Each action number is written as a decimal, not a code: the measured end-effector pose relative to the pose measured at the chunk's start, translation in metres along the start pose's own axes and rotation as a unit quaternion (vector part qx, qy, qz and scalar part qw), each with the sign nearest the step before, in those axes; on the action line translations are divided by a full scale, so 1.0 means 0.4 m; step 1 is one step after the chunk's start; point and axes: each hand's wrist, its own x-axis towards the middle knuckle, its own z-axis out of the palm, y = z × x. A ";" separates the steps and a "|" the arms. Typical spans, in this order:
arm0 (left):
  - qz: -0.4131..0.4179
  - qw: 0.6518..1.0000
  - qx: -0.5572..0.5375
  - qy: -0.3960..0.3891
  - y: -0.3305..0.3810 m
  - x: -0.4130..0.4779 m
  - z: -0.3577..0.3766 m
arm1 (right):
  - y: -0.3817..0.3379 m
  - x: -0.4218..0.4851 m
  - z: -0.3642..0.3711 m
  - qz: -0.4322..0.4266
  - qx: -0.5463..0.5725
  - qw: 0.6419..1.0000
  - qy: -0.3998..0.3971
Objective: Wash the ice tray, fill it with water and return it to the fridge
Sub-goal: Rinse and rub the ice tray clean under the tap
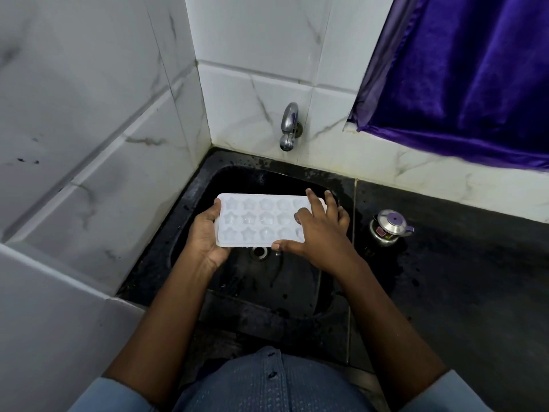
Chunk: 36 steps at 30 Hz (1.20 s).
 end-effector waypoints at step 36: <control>-0.004 1.000 -0.018 -0.021 0.025 0.003 -0.016 | -0.017 -0.001 0.013 0.015 -0.025 0.997 0.072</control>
